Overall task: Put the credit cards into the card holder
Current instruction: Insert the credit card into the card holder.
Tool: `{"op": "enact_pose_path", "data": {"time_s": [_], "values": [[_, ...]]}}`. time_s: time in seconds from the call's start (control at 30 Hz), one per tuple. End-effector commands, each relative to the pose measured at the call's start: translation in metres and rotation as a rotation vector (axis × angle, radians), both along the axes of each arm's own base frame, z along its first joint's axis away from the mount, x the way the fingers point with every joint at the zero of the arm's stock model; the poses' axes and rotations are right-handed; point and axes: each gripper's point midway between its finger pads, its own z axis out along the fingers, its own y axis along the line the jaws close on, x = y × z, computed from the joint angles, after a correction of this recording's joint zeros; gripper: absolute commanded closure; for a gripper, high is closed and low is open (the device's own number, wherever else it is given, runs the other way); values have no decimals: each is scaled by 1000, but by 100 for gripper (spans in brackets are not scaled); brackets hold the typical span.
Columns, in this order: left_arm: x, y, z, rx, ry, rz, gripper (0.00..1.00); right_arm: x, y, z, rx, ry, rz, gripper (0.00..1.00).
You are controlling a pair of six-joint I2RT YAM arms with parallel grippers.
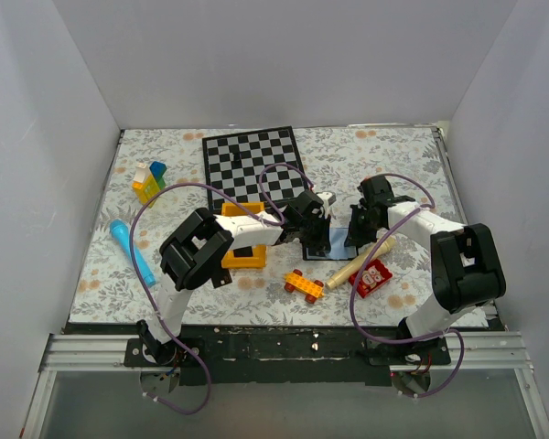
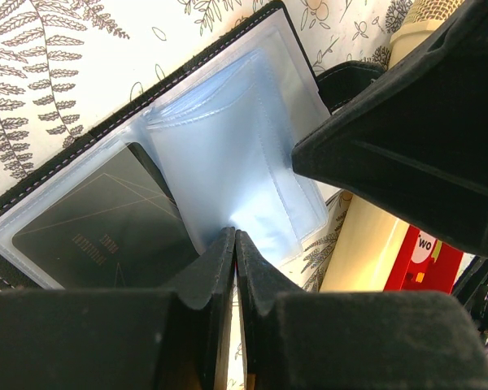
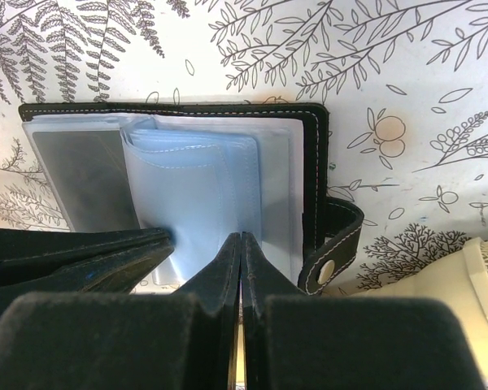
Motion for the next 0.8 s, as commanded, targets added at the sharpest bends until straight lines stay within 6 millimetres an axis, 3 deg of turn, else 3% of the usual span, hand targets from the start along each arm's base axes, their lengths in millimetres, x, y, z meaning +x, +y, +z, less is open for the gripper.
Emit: {"op": "enact_pose_path", "data": {"time_s": [0.0, 0.57, 0.77], "values": [[-8, 13, 2, 50, 10, 0, 96, 12, 8, 11, 27, -41, 14, 98], [-10, 15, 2, 54, 11, 2, 96, 4, 13, -4, -6, 20, 27, 99], [-3, 15, 27, 30, -14, 25, 93, 5, 10, -5, -21, 24, 17, 99]]}}
